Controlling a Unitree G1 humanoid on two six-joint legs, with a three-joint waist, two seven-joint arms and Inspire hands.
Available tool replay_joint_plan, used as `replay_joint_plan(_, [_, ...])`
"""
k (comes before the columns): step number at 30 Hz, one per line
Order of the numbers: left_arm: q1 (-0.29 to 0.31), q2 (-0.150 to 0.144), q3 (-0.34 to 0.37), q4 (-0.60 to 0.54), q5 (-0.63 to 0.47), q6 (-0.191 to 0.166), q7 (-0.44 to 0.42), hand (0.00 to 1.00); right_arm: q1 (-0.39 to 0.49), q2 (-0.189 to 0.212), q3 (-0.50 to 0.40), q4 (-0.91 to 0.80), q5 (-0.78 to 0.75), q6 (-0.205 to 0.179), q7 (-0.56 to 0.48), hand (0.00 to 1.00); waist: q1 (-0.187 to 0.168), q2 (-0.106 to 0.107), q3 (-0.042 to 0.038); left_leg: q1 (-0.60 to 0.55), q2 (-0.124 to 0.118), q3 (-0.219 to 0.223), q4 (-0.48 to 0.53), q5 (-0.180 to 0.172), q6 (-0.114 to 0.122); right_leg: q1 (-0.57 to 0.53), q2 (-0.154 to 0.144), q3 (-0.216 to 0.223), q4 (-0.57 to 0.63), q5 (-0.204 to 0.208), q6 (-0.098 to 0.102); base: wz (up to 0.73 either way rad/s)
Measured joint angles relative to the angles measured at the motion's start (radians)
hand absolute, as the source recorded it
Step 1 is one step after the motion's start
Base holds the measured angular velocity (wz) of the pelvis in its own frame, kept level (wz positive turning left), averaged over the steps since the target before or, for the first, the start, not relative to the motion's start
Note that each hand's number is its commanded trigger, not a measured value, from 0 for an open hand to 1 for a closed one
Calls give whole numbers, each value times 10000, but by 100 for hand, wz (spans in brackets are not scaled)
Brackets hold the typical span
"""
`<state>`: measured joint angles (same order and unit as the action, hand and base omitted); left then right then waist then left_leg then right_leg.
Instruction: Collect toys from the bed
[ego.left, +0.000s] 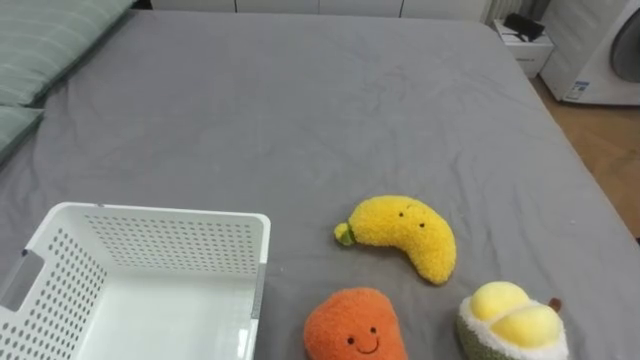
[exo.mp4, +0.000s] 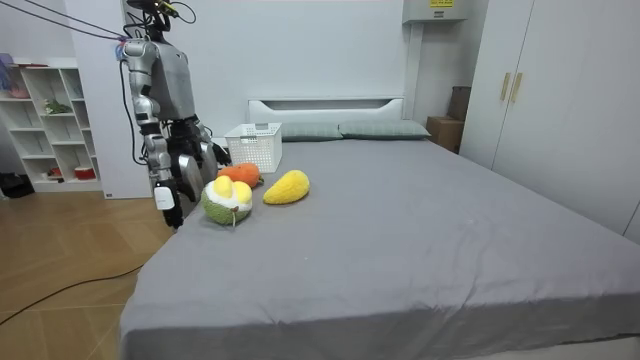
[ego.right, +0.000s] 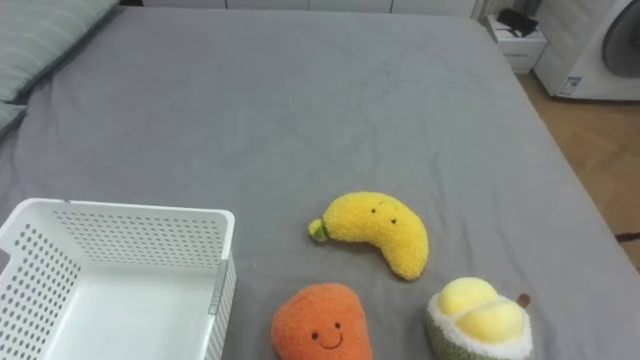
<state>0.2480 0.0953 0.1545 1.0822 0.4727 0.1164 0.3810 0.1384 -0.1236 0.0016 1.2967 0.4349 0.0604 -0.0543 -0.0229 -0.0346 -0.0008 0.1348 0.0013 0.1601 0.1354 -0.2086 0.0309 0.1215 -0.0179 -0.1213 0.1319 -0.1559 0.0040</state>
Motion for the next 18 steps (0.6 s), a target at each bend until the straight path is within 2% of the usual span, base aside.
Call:
replay_joint_plan(6, [-1,1,179,-8,7,69,-26,0,172,7,-883,25,353,273,-101,0,-160,-30,-11,-27,6,-8,2,0,0,-31,-3,-16,-1,-15,-7,0])
replay_joint_plan(11, [45,-4,453,-13,22,63,-8,0,227,5,-1364,124,1133,286,-304,0,-278,-94,-19,-16,16,-7,-2,0,-1,-81,-11,-70,2,-18,-12,0])
replay_joint_plan(13, [47,-10,699,-13,24,1,-8,0,304,10,-1942,229,1509,286,-361,0,-315,-131,-22,-4,14,-6,-2,1,-2,-74,-12,-80,17,-19,-15,0])
replay_joint_plan(18, [58,-6,852,-12,10,-101,25,0,308,4,-2672,210,1921,276,-767,0,-345,-199,-25,-4,14,0,0,1,-2,-78,-12,-64,25,-21,-17,0])
